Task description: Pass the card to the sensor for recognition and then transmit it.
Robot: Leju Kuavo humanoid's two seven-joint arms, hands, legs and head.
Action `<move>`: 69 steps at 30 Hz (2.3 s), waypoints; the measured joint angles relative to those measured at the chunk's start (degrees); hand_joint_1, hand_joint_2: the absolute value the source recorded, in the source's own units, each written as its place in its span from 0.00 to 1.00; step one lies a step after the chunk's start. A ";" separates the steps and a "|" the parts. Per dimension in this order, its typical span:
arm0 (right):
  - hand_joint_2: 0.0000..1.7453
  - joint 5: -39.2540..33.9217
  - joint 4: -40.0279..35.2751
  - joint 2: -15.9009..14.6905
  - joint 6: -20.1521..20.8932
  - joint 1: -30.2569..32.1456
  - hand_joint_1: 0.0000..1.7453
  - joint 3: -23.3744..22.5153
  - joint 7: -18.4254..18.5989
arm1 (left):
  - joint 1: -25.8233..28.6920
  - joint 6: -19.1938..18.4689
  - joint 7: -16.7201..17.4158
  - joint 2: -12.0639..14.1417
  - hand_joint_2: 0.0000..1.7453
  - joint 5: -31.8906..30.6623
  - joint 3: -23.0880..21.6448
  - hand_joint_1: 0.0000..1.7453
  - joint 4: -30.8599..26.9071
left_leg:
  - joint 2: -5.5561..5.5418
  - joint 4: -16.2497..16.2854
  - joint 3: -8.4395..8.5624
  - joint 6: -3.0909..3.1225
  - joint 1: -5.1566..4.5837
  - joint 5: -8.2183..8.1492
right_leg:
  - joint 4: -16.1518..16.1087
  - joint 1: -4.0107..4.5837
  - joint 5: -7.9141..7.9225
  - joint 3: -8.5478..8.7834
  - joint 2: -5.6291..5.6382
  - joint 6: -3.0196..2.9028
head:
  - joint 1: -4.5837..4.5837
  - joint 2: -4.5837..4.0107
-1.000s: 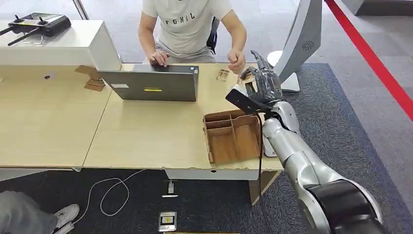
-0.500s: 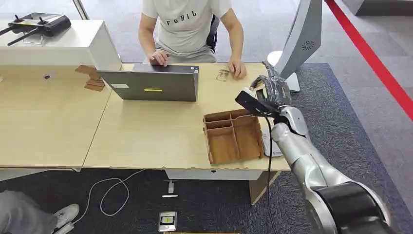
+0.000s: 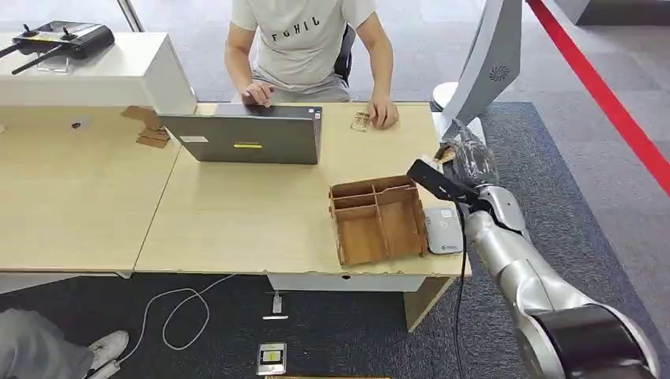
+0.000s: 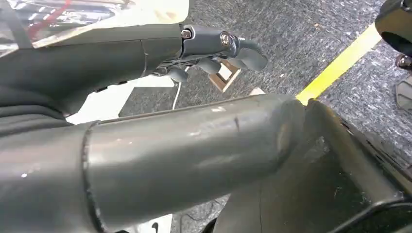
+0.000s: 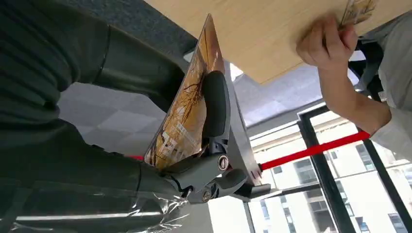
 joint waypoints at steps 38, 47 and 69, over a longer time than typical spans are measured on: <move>1.00 0.35 1.14 -0.87 2.86 3.67 1.00 0.39 1.05 | -0.41 0.09 0.22 -0.28 0.00 0.79 0.04 0.00 0.00 | 0.01 0.00 -0.02 0.00 0.00 0.00 | 0.00 0.00 0.00 0.00 -0.01 0.00 | -0.02 0.00; 1.00 0.92 1.66 -1.77 3.76 5.82 1.00 0.39 1.42 | -0.54 0.42 0.52 -0.33 0.00 0.83 0.09 0.00 0.00 | 0.00 0.00 -0.03 0.00 0.00 0.00 | 0.00 0.01 0.00 -0.01 -0.01 0.00 | -0.02 0.00; 1.00 0.44 1.86 -2.29 4.66 8.78 1.00 0.37 0.72 | -0.97 0.57 0.98 -0.55 0.00 1.27 0.15 0.00 0.00 | 0.00 0.00 -0.03 0.00 0.00 0.00 | 0.00 0.01 0.00 0.00 -0.01 0.00 | -0.02 0.00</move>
